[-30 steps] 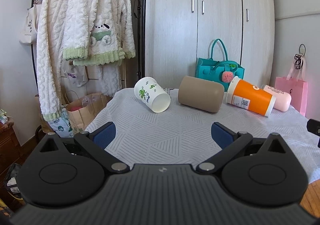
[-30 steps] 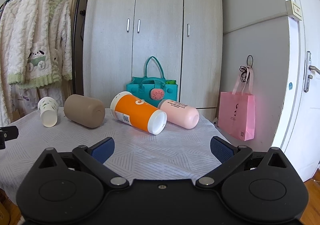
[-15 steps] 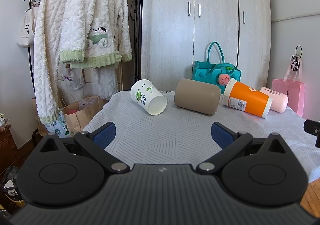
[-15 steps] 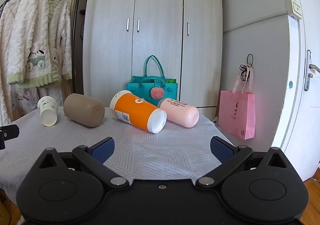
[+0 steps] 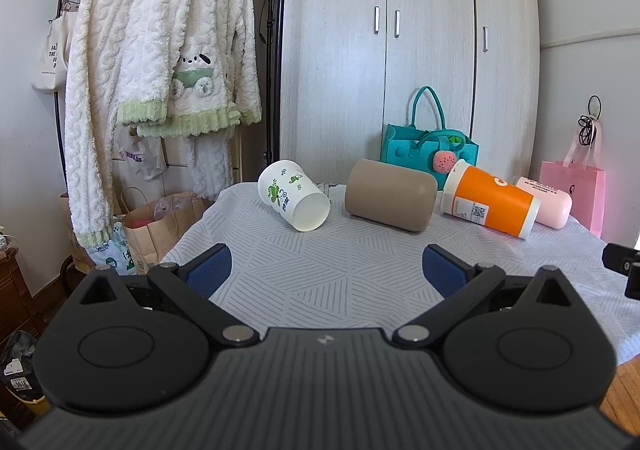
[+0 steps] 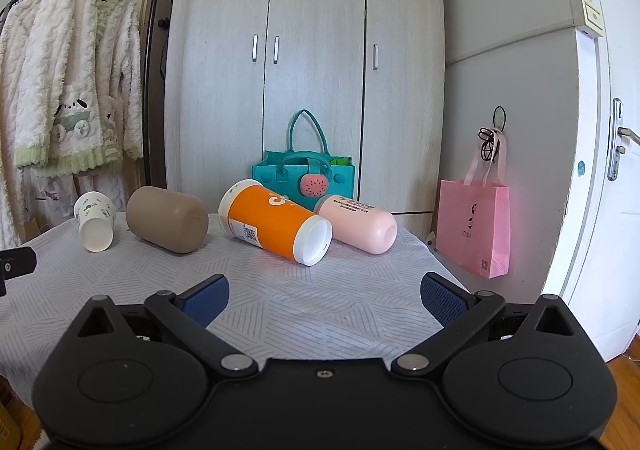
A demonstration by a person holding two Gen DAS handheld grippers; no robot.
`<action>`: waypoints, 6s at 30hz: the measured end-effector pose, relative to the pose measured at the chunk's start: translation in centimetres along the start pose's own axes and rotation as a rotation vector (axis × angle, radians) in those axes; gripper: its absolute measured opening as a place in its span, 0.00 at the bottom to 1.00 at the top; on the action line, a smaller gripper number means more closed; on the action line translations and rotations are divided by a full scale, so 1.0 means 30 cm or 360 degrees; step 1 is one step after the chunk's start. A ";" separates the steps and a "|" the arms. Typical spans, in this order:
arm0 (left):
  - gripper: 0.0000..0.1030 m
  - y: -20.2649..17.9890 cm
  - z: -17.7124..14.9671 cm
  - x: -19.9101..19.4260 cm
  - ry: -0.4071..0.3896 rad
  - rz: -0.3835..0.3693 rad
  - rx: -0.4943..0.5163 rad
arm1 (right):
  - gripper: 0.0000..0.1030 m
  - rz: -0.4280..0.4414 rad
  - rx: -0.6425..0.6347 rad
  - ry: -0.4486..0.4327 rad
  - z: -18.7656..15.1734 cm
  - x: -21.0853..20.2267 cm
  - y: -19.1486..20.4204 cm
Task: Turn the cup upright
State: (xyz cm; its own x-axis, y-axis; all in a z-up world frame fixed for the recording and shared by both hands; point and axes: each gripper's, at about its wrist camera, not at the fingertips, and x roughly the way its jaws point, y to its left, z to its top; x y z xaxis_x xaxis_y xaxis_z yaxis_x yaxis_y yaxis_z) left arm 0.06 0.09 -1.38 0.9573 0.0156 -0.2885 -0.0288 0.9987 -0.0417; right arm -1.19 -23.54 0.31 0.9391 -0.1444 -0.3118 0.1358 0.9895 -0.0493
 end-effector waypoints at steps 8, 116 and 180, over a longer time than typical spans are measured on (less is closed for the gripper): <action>1.00 -0.003 -0.002 0.002 0.0006 0.0000 0.0001 | 1.00 0.0000 0.0003 0.0013 -0.001 0.006 -0.001; 1.00 -0.413 0.149 0.470 0.0800 -0.0812 -0.0140 | 0.65 0.0558 -0.0661 0.0814 0.227 0.623 -0.303; 0.89 -0.066 0.051 0.473 0.0928 -0.1046 -0.0656 | 0.77 0.1348 -0.0590 0.0955 0.216 0.459 0.157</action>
State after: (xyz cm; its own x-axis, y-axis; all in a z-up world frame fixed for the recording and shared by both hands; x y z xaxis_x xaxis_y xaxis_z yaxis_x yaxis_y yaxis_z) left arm 14.15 -1.59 -3.93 0.5286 -0.6769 -0.5122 0.2561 0.7025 -0.6640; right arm 14.43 -20.85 1.92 0.3638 0.5024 -0.7843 -0.6770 0.7210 0.1478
